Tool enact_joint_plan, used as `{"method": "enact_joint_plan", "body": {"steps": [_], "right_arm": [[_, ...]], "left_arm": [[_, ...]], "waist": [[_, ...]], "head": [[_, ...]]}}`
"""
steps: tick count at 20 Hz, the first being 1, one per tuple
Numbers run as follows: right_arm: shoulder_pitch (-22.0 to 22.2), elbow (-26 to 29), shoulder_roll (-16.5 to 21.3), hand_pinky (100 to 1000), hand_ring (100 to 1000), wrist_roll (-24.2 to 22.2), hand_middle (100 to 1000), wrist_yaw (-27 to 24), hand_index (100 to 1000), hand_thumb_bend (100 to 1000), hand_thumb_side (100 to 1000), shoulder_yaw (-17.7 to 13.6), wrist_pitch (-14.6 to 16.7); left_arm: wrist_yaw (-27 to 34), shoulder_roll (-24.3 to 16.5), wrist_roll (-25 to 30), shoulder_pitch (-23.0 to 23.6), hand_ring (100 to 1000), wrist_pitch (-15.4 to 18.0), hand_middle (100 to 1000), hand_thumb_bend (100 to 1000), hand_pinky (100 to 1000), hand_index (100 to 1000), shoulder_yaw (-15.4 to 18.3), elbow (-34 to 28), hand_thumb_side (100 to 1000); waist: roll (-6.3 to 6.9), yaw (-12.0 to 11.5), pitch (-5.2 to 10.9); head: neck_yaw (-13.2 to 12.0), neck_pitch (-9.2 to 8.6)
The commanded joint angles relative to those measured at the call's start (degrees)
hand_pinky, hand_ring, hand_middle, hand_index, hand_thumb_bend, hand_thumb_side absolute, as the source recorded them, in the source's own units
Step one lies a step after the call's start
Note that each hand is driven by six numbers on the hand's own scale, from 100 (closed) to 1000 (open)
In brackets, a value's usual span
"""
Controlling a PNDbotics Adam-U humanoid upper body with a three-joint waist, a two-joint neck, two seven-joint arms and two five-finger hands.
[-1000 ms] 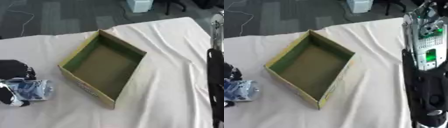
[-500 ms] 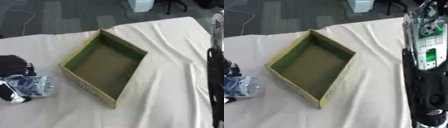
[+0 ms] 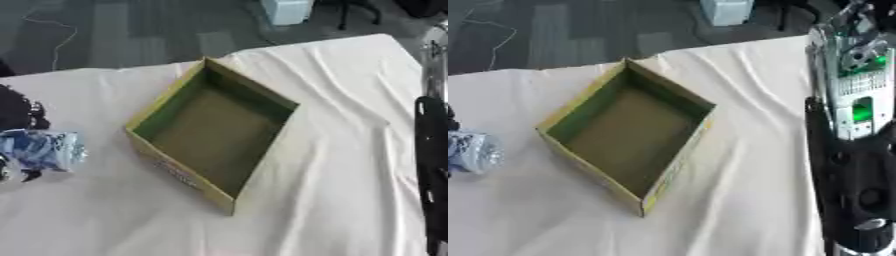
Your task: Pick up objects on the table and place them in the box.
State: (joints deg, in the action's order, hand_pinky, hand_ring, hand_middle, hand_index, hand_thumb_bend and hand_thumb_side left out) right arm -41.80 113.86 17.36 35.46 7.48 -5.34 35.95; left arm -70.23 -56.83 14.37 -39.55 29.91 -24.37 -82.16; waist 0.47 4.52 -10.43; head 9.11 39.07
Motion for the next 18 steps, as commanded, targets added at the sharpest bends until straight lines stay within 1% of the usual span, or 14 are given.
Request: {"method": "enact_joint_plan", "body": {"steps": [1,2,3,7,11,15,18], "right_arm": [[-0.3,0.7,1.6,393,326,16.5,445,-0.4,462,100,974,0.0,16.0],[-0.2,0.7,1.6,393,326,16.5,445,-0.4,462,100,974,0.0,16.0],[-0.2,0.7,1.7,393,326,16.5,445,-0.4,462,100,974,0.0,16.0],[-0.1,0.7,1.8,393,326,16.5,445,-0.4,462,100,974,0.1,16.0],[0.0,0.7,1.9,393,326,16.5,445,-0.3,462,100,974,0.2,16.0],[0.2,0.7,2.0,393,326,16.5,445,-0.2,461,100,974,0.3,16.0],[0.4,0.7,2.0,393,326,16.5,445,-0.1,461,100,974,0.4,16.0]], "left_arm": [[0.0,-3.3,-0.2,-1.1,100,-0.8,100,100,100,287,1.6,-2.0,662],[0.6,-3.6,-0.4,-1.2,100,-1.0,100,100,100,291,1.8,-2.8,722],[1.2,-3.9,-0.5,-1.3,100,-1.2,100,100,100,294,2.0,-3.4,662],[5.1,-5.0,-1.8,-1.9,100,-1.9,100,100,100,298,2.5,-7.9,666],[9.2,-5.4,-4.5,-3.0,100,-2.7,100,100,100,293,2.9,-13.1,677],[10.4,-5.5,-9.3,-3.8,100,-3.7,100,100,100,287,3.3,-17.1,684],[10.5,-4.8,-14.8,-4.7,100,-4.5,100,100,100,284,3.5,-19.0,686]], "waist": [[0.25,-0.1,1.41],[0.30,-0.2,1.46],[0.33,-0.2,1.47],[0.47,-0.3,1.58],[0.53,-0.4,1.71],[0.58,-0.5,1.86],[0.51,-0.6,1.95]], "head": [[0.5,-0.34],[0.6,-0.38],[0.6,-0.40],[0.7,-0.45],[0.6,-0.69],[0.4,-0.84],[0.4,-1.16]]}}
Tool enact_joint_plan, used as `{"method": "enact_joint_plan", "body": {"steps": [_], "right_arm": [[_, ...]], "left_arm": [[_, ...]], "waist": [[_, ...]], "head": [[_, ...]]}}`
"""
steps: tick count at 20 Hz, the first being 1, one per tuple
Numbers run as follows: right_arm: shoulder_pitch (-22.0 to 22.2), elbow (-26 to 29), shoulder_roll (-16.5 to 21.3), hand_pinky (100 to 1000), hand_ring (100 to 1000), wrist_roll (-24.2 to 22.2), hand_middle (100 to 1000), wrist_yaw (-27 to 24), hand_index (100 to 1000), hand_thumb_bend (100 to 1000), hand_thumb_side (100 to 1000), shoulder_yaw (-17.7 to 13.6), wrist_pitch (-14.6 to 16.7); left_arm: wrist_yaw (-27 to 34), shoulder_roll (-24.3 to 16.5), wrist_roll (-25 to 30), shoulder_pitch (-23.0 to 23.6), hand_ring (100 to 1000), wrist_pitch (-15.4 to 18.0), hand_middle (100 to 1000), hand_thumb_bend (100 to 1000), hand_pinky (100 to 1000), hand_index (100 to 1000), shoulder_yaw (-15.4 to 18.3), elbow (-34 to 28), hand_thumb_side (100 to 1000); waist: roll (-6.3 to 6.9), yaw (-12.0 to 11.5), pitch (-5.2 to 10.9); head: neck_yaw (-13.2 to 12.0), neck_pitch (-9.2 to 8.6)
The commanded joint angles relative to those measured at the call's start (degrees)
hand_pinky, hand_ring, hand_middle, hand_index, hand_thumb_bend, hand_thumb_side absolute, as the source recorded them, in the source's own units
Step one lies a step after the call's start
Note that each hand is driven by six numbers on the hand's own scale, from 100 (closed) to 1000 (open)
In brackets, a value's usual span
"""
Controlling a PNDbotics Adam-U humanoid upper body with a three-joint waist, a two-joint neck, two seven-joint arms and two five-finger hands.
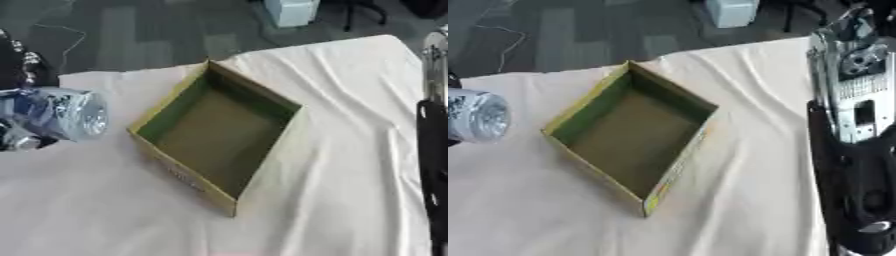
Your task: Pick up objects on the table and place them in the box.
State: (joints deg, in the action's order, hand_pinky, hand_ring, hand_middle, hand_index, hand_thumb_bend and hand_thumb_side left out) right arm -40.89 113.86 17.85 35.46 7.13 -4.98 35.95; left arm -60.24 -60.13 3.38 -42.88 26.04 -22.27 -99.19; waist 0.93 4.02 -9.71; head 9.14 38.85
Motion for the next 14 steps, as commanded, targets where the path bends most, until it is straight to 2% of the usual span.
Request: {"method": "enact_joint_plan", "body": {"steps": [1,7,10,11,12,14], "right_arm": [[-0.5,0.7,1.6,393,326,16.5,445,0.3,461,100,974,0.1,16.0],[-0.5,0.7,1.4,393,327,16.5,445,0.3,462,100,974,0.1,16.0],[-0.7,0.7,1.2,394,326,16.5,445,0.3,461,100,973,0.2,16.0],[-0.7,0.7,1.2,394,326,16.5,445,0.3,461,100,974,0.1,16.0],[-0.7,0.7,1.2,394,327,16.5,445,0.2,461,100,973,0.1,16.0],[-0.8,0.7,1.1,394,327,16.5,445,0.1,462,100,973,0.2,16.0]], "left_arm": [[0.4,-1.4,-5.4,-1.5,100,-0.9,100,100,100,284,1.3,-2.2,686],[0.4,0.2,-16.8,-3.2,100,-2.2,100,100,100,285,0.8,-3.8,688],[-0.3,1.2,-23.1,-4.3,100,-1.2,100,100,100,286,0.1,-4.6,686],[-0.8,1.7,-25.2,-4.7,100,-0.7,100,100,100,286,-0.2,-4.7,655],[-1.2,2.2,-27.1,-5.1,100,-0.3,100,100,100,287,-0.6,-4.6,686],[-2.0,3.4,-30.2,-6.0,100,0.5,100,100,100,289,-1.2,-4.2,686]], "waist": [[0.03,-0.1,1.23],[-0.10,-0.1,1.21],[-0.11,0.2,1.19],[-0.12,0.2,1.18],[-0.12,0.3,1.17],[-0.15,0.4,1.15]], "head": [[0.4,-1.01],[0.2,-1.23],[0.2,-1.27],[0.2,-1.28],[0.1,-1.26],[0.1,-1.24]]}}
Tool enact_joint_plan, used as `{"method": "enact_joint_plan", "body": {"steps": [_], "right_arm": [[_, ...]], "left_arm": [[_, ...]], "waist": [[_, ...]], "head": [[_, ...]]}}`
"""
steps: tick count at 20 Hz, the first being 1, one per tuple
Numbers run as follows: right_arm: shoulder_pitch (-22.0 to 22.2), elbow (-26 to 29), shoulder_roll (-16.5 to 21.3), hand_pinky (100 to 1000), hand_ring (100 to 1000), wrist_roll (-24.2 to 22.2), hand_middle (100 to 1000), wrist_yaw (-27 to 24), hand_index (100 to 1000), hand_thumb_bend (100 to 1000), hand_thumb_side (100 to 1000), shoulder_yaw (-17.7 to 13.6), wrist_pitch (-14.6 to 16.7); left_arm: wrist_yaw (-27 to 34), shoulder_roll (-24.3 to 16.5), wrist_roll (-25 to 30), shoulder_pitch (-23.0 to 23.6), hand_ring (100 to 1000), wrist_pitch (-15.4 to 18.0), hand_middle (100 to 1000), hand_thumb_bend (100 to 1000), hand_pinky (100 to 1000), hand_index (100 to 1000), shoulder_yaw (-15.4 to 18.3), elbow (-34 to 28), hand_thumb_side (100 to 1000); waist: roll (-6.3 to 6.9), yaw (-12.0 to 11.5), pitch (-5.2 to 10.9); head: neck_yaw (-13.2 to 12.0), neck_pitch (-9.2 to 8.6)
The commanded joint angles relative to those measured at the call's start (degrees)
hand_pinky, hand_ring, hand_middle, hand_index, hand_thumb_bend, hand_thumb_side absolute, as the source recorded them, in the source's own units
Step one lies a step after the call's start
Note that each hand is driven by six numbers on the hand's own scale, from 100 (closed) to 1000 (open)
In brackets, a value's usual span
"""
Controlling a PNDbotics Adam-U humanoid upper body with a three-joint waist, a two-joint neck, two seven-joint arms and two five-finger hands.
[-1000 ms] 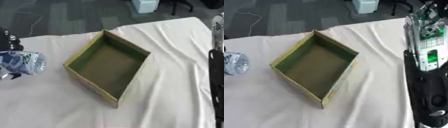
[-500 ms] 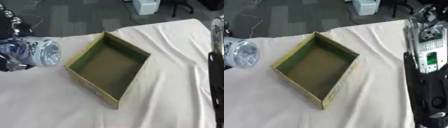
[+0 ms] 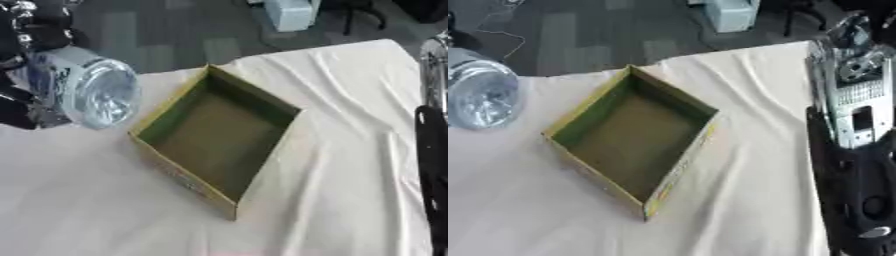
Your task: Pick up objects on the table and place them in the box.
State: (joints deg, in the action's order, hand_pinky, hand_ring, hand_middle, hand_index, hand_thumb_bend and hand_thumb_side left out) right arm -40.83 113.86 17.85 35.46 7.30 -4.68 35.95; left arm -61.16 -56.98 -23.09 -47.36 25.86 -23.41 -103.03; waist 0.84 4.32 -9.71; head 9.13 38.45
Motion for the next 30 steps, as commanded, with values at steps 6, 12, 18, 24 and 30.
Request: {"method": "enact_joint_plan", "body": {"steps": [6,12,18,24,30], "right_arm": [[-1.2,0.7,0.7,395,327,16.5,445,-0.4,462,100,972,-0.1,16.0],[-1.9,0.7,0.1,396,327,16.5,445,-0.9,462,100,970,-0.2,16.0],[-2.9,0.7,-0.8,397,327,16.5,445,-1.7,462,100,970,0.1,16.0],[-4.4,0.7,-1.7,398,327,16.5,445,-2.7,462,100,970,0.7,16.0],[-5.3,0.7,-2.3,399,327,16.5,445,-3.1,462,100,970,0.7,16.0]], "left_arm": [[-3.3,4.7,-7.3,-4.6,100,1.8,100,100,100,289,-2.0,1.3,685],[-8.4,8.8,-9.4,-6.9,100,4.2,100,100,100,287,-3.5,2.6,683],[-11.6,10.4,-12.6,-6.9,100,4.9,100,100,100,291,-4.1,4.5,686],[-14.3,11.4,-14.6,-6.1,100,6.1,100,100,100,294,-4.5,7.9,690],[-16.8,13.2,-16.5,-6.4,100,7.7,100,100,100,298,-4.8,11.2,694]], "waist": [[-0.15,0.6,1.05],[-0.14,1.4,0.81],[-0.04,2.5,0.24],[-0.02,3.6,-0.70],[-0.05,4.2,-1.46]], "head": [[0.0,-0.82],[-0.2,-1.40],[0.1,-2.34],[0.6,-4.02],[0.9,-4.46]]}}
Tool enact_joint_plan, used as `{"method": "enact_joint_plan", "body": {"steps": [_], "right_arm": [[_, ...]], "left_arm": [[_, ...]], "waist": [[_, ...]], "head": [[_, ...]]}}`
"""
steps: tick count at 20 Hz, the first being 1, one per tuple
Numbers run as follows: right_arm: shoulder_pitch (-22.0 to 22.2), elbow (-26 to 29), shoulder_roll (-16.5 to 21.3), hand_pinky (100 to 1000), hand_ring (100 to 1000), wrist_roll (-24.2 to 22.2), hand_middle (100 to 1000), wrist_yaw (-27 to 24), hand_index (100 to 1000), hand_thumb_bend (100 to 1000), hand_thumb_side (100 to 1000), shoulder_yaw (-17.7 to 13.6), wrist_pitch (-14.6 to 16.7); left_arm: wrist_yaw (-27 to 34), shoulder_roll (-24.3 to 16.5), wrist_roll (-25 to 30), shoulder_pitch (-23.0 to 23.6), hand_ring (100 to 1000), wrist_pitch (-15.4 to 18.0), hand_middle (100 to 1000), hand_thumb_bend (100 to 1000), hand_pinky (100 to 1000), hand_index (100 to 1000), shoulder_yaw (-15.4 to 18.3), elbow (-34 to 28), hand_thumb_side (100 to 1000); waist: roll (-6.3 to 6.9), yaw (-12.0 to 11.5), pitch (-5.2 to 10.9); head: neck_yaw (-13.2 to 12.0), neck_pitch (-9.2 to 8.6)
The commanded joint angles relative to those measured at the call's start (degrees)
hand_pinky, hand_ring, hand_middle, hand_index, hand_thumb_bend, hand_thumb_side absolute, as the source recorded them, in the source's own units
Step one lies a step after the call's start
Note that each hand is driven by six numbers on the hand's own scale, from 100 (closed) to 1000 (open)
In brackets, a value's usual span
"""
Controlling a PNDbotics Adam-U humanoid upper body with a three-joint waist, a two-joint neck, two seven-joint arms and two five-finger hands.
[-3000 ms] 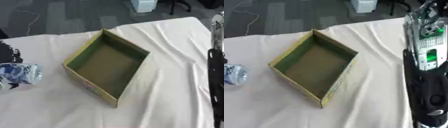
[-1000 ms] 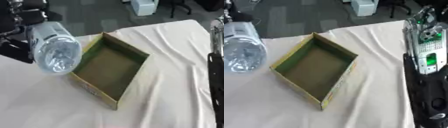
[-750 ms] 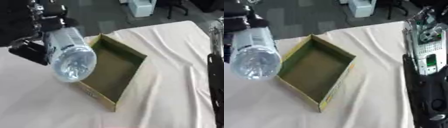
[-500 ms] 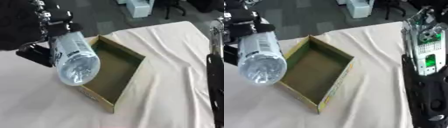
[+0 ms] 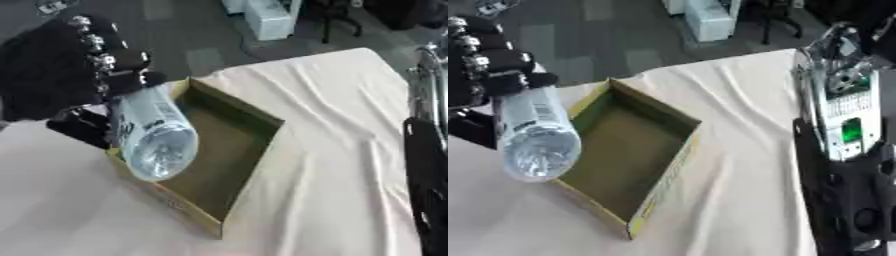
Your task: Pick up objects on the table and place them in the box.
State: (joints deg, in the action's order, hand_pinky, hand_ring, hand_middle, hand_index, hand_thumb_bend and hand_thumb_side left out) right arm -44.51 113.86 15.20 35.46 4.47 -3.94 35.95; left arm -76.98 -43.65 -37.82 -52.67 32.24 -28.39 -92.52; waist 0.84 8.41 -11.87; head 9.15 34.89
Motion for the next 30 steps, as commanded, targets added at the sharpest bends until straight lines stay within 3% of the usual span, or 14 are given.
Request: {"method": "enact_joint_plan", "body": {"steps": [1,13,20,22,23,24,25,26,27,29,30], "right_arm": [[-1.9,0.7,0.2,399,327,16.5,445,-0.3,462,100,970,0.0,16.0],[-3.9,0.7,-0.9,401,328,16.5,445,-1.0,463,100,967,-0.1,16.0],[-4.2,0.7,-1.0,402,327,16.5,444,-1.3,462,100,965,-0.5,16.0],[-4.2,0.7,-0.9,402,327,16.5,444,-1.4,462,100,966,-0.6,16.0],[-4.1,0.7,-0.9,402,327,16.5,444,-1.4,462,100,965,-0.6,16.0],[-4.1,0.7,-0.9,402,327,16.5,444,-1.4,462,100,965,-0.7,16.0],[-4.1,0.7,-0.8,403,327,16.5,444,-1.4,462,100,965,-0.7,16.0],[-4.1,0.7,-0.8,403,327,16.5,444,-1.5,462,100,965,-0.7,16.0],[-4.0,0.7,-0.7,403,327,16.5,444,-1.4,462,100,966,-0.7,16.0],[-3.9,0.7,-0.7,403,327,16.5,444,-1.4,462,100,966,-0.7,16.0],[-3.9,0.7,-0.7,403,327,16.5,444,-1.4,462,100,966,-0.7,16.0]], "left_arm": [[-1.6,-0.1,-2.1,-1.1,100,1.6,100,100,100,298,0.1,1.0,693],[-3.5,1.4,-6.5,-1.4,100,3.5,100,100,100,311,-0.4,2.3,707],[1.0,2.4,-7.9,-1.6,100,5.8,100,100,100,336,-1.2,1.6,729],[2.4,2.3,-8.2,-1.6,100,6.7,100,100,100,377,-1.4,1.0,791],[2.9,2.2,-8.6,-1.5,179,7.3,149,104,100,413,-1.4,0.6,839],[3.3,2.1,-9.0,-1.4,144,7.8,117,100,100,403,-1.5,0.3,826],[3.5,2.0,-9.2,-1.3,364,8.1,316,117,312,496,-1.4,0.1,858],[3.7,1.9,-9.4,-1.2,342,8.3,299,119,288,487,-1.4,0.0,859],[3.7,1.7,-9.4,-1.0,575,8.3,487,150,489,583,-1.3,0.1,914],[3.2,1.6,-8.8,-0.8,713,7.7,580,180,639,633,-1.1,0.7,953],[2.6,1.5,-8.4,-0.6,703,7.2,573,178,628,630,-1.0,1.0,950]], "waist": [[0.01,0.3,0.53],[0.36,1.9,-1.01],[0.47,2.1,-1.04],[0.52,2.1,-0.98],[0.54,2.1,-0.95],[0.55,2.1,-0.92],[0.55,2.1,-0.90],[0.55,2.0,-0.87],[0.54,2.0,-0.84],[0.51,1.9,-0.79],[0.50,1.9,-0.77]], "head": [[1.0,-1.14],[2.0,-2.52],[2.9,-2.31],[2.9,-2.31],[2.9,-2.21],[2.9,-2.11],[3.0,-2.03],[3.0,-1.93],[3.0,-1.91],[2.9,-1.95],[2.9,-1.94]]}}
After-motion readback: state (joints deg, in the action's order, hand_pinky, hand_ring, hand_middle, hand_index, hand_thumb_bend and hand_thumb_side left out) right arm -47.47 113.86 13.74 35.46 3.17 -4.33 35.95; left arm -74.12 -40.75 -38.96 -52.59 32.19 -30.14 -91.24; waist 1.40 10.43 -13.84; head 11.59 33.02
